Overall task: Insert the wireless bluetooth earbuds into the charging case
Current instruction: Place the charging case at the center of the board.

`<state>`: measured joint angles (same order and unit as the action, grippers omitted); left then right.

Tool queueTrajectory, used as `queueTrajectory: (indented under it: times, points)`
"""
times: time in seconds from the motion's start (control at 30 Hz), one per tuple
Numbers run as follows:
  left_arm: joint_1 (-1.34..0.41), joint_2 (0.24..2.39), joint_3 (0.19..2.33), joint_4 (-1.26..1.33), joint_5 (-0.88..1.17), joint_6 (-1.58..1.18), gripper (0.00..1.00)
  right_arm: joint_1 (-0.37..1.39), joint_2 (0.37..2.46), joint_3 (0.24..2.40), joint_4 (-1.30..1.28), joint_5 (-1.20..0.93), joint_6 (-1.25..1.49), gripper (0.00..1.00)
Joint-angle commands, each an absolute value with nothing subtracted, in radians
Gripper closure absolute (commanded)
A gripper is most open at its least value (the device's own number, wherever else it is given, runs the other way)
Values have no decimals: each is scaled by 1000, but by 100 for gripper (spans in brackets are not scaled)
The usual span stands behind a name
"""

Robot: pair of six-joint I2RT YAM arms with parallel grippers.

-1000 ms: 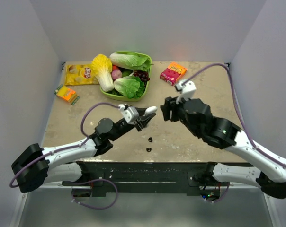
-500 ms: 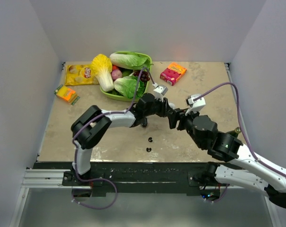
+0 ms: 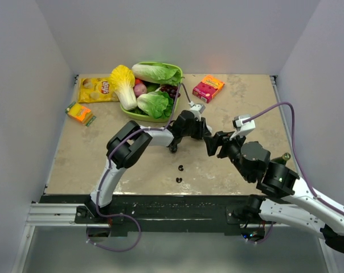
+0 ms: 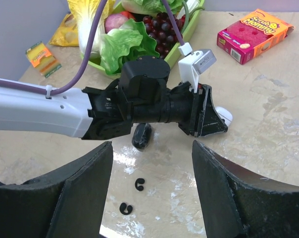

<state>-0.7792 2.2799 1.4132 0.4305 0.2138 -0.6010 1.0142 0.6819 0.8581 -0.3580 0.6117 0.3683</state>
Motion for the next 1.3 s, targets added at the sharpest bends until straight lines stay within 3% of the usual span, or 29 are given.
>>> queueTrajectory:
  times: [0.0,0.1,0.2,0.53,0.77,0.87,0.97,1.17,1.27]
  points:
    - [-772,2298,1428,387,218,-621,66,1014,672,861,-371,630,391,32]
    - [-772,2255,1379,388,203,-614,54,1012,675,862,-377,635,394,32]
    - [-769,2189,1315,371,178,-595,49,1014,670,864,-388,641,400,32]
    - [-753,1942,1111,345,115,-566,43,1012,658,861,-397,644,425,31]
    - [-793,1578,922,278,-48,-552,41,1012,670,810,-342,618,422,32]
    - [-808,1443,803,290,-153,-633,29,1012,693,778,-296,627,425,32]
    - [-798,1349,674,357,-196,-736,0,1014,735,762,-279,641,436,33]
    - [-775,1188,404,593,-163,-836,0,1012,765,747,-249,630,440,32]
    - [-770,1137,360,586,-146,-799,7,1012,781,732,-232,615,436,33]
